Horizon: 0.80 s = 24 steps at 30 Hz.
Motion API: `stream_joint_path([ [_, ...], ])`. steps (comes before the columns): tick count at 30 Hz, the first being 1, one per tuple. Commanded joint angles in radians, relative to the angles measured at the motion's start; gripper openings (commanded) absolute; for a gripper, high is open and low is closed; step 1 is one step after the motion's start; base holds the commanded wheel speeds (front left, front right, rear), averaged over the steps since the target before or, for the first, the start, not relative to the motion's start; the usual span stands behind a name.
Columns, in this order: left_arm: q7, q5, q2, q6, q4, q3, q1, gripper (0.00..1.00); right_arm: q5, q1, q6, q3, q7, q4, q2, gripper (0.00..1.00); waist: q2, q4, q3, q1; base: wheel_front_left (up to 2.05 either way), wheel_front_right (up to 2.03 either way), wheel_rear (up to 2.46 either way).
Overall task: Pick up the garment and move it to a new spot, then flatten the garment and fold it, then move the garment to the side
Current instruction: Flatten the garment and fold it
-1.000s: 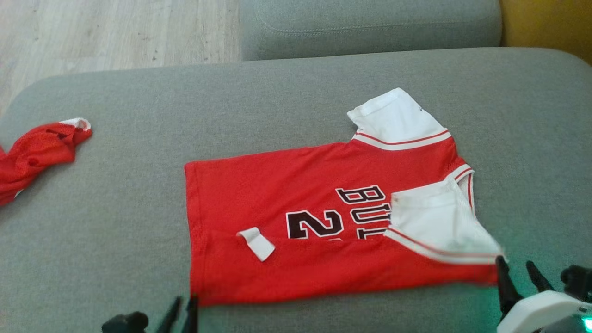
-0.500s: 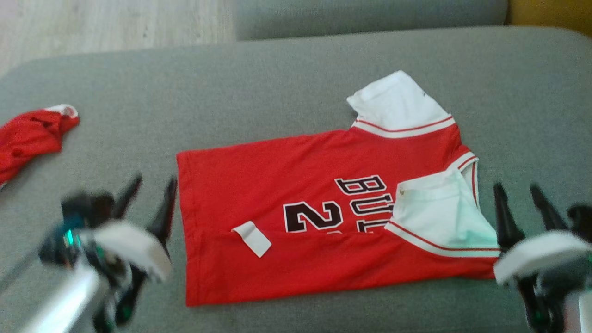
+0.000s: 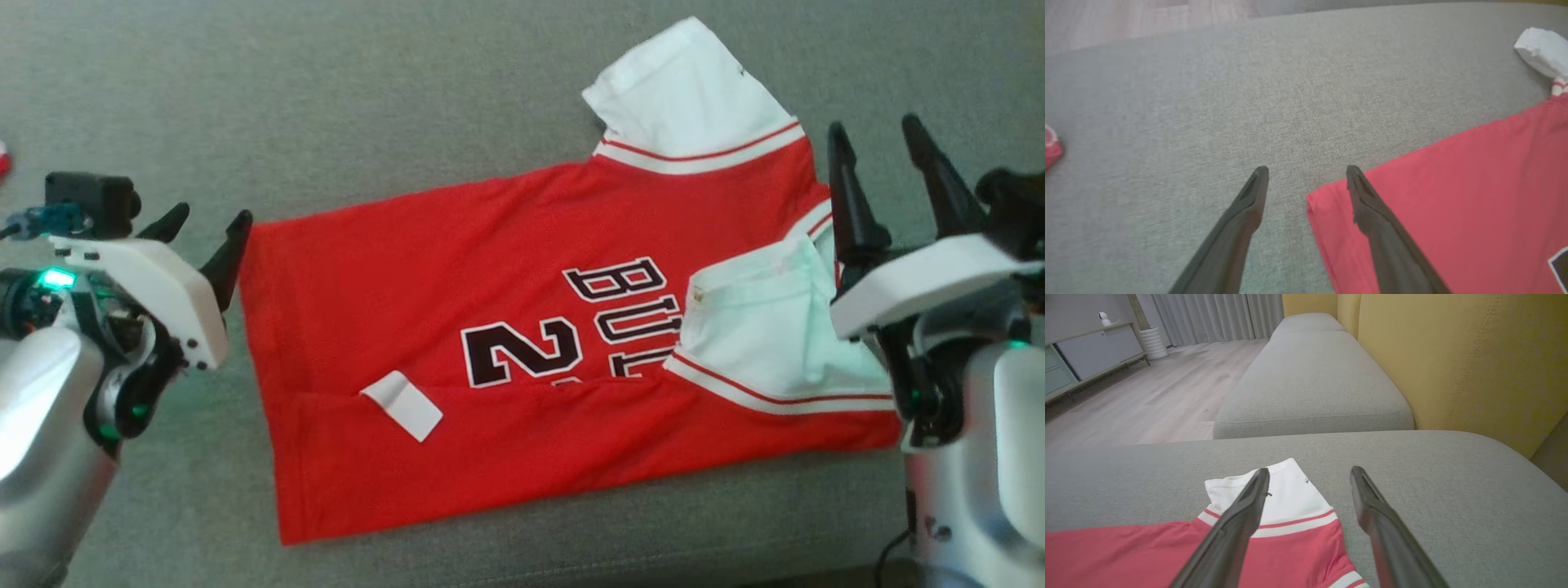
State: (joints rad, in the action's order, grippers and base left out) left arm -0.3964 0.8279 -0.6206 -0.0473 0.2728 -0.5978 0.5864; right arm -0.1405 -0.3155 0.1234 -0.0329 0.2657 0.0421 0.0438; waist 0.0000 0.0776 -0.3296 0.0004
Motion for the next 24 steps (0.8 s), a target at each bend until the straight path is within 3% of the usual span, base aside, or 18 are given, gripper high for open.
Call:
stream_joint_path([
  [1,0.000,0.006,-0.048,0.007,-0.018,0.043,0.058,1.00,0.006,-0.025,0.007,0.024,-0.002,0.029,0.006,1.00,0.0000,0.021,-0.027,-0.0004,0.00,0.00,0.00],
  [11,-0.058,0.026,-0.057,0.020,-0.002,0.010,0.026,1.00,0.001,-0.055,0.007,0.026,-0.027,0.007,0.006,1.00,0.0000,0.042,-0.069,-0.0004,0.00,0.00,0.00],
  [19,-0.021,0.025,-0.040,-0.007,-0.040,0.003,-0.028,0.98,-0.002,-0.062,0.007,0.026,-0.037,0.004,0.006,1.00,0.0000,0.036,-0.081,-0.0004,0.00,0.00,0.00],
  [21,-0.013,0.023,-0.034,-0.010,-0.043,0.000,-0.035,0.76,-0.001,-0.063,0.007,0.030,-0.037,0.003,0.006,1.00,0.0000,0.034,-0.082,-0.0004,0.00,0.00,0.00],
  [22,-0.011,0.023,-0.032,-0.010,-0.043,-0.001,-0.037,0.55,0.000,-0.064,0.007,0.032,-0.037,0.003,0.006,1.00,0.0000,0.032,-0.082,-0.0004,0.00,0.00,0.00],
  [23,-0.010,0.023,-0.031,-0.010,-0.042,-0.002,-0.038,0.42,0.000,-0.064,0.007,0.033,-0.036,0.003,0.006,1.00,0.0000,0.031,-0.081,-0.0004,0.00,0.00,0.00],
  [24,-0.008,0.022,-0.030,-0.010,-0.043,-0.004,-0.039,0.16,0.000,-0.065,0.007,0.034,-0.036,0.003,0.006,1.00,0.0000,0.030,-0.080,-0.0004,0.00,0.00,0.00],
])
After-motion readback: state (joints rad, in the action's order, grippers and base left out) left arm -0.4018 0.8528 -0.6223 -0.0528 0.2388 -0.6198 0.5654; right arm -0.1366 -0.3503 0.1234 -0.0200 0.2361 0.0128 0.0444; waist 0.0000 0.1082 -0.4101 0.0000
